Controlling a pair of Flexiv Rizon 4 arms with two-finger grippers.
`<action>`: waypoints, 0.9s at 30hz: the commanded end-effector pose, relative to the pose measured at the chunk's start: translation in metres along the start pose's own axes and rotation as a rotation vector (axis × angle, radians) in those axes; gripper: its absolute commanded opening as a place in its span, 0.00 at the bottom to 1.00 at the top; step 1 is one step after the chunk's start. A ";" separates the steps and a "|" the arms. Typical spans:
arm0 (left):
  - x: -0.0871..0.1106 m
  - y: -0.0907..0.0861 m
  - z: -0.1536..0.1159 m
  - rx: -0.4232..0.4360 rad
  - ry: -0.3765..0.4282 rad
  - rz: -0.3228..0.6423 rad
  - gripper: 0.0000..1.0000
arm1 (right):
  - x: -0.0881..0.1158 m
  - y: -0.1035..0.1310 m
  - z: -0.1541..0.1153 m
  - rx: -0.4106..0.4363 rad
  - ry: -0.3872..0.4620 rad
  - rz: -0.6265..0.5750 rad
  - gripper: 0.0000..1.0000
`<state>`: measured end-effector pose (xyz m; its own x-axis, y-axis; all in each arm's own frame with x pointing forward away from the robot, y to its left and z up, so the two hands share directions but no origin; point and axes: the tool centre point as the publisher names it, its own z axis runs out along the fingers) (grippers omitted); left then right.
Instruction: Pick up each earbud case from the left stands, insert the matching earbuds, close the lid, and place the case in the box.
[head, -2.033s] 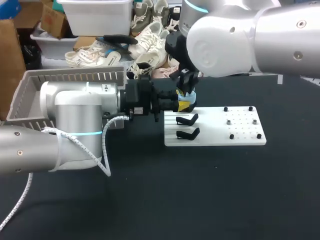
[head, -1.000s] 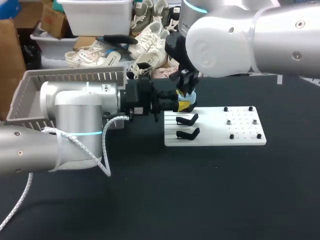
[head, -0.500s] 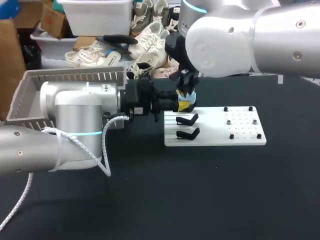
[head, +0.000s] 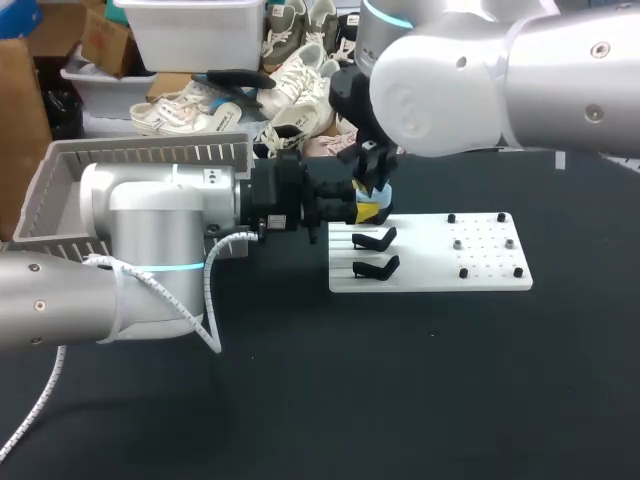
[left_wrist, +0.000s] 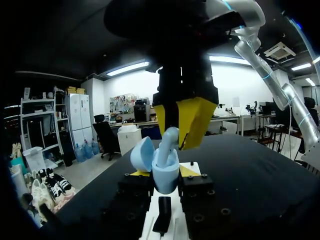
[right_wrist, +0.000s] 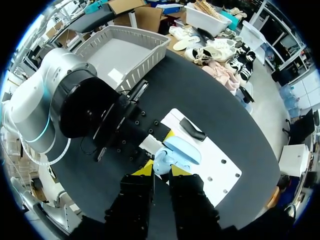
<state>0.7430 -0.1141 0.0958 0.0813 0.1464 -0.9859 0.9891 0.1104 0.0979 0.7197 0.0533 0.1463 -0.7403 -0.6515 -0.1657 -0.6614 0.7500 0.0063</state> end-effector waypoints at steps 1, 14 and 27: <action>0.000 -0.001 0.000 -0.004 -0.003 0.001 0.00 | 0.000 0.001 0.000 0.001 -0.002 0.003 0.00; 0.000 -0.001 0.000 -0.004 -0.003 0.001 0.00 | 0.001 -0.002 0.000 0.004 0.000 0.017 0.00; 0.000 -0.001 0.000 -0.004 -0.003 0.001 0.00 | -0.001 -0.003 0.003 0.006 0.014 0.010 0.00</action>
<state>0.7431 -0.1144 0.0964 0.0816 0.1456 -0.9860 0.9891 0.1102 0.0981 0.7212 0.0512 0.1439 -0.7477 -0.6454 -0.1564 -0.6535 0.7569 0.0008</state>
